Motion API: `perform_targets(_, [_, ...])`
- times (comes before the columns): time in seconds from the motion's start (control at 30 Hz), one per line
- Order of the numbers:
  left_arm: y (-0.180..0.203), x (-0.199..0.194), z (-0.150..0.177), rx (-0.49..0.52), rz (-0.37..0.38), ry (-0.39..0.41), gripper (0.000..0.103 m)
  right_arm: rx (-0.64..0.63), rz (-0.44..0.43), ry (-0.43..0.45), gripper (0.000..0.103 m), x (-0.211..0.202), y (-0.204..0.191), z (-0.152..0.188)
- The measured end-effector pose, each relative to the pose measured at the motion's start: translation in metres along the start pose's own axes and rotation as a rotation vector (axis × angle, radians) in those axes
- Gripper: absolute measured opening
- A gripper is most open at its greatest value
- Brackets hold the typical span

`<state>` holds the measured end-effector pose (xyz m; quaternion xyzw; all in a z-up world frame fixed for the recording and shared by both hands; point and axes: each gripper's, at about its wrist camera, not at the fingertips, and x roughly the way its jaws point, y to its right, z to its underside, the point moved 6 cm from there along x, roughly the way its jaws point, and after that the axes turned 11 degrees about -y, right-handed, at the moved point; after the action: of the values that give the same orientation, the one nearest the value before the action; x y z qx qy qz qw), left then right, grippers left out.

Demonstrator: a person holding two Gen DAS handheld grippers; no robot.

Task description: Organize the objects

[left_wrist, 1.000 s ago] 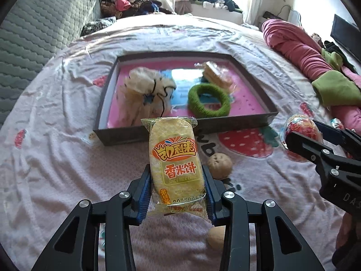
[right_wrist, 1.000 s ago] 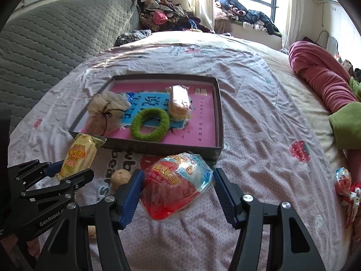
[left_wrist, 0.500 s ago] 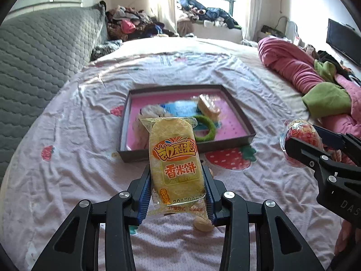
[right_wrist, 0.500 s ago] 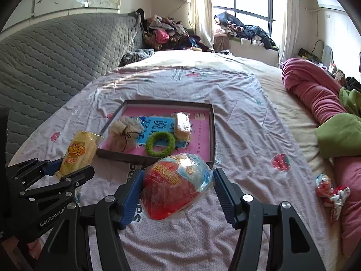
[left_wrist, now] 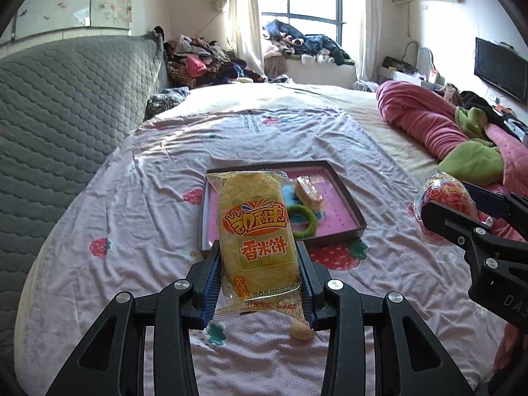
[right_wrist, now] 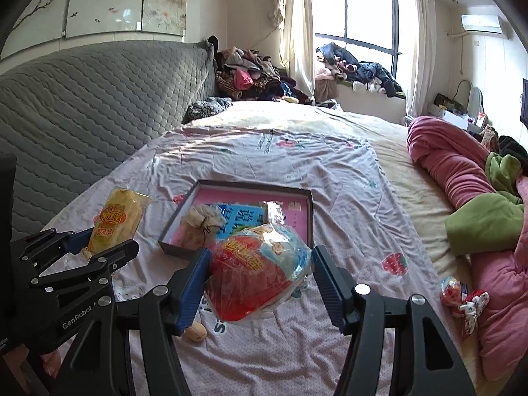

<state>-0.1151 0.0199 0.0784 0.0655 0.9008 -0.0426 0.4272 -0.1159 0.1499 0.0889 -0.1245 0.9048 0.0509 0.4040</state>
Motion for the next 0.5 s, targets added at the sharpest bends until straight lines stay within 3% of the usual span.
perform_targets(0.5, [-0.012, -0.003, -0.045, 0.001, -0.007, 0.056, 0.042, -0.012, 0.000, 0.060, 0.063, -0.008, -0.002, -0.042])
